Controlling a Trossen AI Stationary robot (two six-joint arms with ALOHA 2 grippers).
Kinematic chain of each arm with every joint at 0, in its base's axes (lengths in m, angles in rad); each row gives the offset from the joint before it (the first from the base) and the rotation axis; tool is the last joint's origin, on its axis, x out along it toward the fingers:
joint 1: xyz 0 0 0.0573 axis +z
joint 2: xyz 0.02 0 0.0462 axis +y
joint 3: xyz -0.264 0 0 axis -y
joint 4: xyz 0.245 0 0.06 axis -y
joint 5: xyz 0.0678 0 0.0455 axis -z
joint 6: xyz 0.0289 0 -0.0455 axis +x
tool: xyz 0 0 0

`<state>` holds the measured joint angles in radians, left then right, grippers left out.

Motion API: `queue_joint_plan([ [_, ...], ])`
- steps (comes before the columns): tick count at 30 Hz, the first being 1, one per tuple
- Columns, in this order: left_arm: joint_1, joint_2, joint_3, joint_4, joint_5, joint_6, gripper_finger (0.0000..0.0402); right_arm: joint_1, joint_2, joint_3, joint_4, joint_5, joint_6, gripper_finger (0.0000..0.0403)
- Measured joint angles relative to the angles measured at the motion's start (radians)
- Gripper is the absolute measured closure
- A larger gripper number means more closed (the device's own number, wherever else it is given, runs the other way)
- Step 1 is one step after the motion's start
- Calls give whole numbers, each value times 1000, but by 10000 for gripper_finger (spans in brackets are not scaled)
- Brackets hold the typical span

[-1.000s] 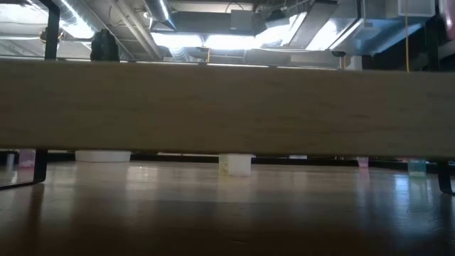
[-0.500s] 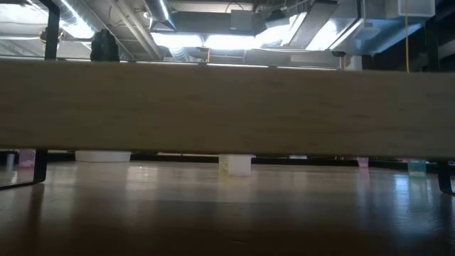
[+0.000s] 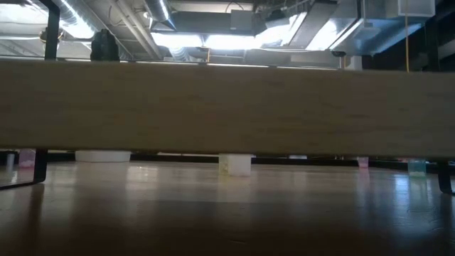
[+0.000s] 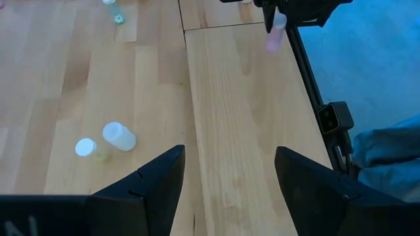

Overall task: Pick and place medicine bottles onto shelf by color
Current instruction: Put the bottom right pink pill bottle on the shelf

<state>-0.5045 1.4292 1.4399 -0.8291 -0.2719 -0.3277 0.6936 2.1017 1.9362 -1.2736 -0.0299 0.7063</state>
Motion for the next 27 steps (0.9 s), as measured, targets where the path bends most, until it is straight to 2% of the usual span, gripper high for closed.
queue_joint_plan([
  [8, -6, 0, 0, 0, 2, 1, 171, 0, 0, 0, -2, 2, -4, 271],
  [14, -37, 0, 0, 21, 9, 74, 171, 0, 0, 0, -4, 9, -5, 271],
  [27, -90, 0, 0, 22, -4, 76, 171, 0, -1, -11, 8, -3, 22, 271],
])
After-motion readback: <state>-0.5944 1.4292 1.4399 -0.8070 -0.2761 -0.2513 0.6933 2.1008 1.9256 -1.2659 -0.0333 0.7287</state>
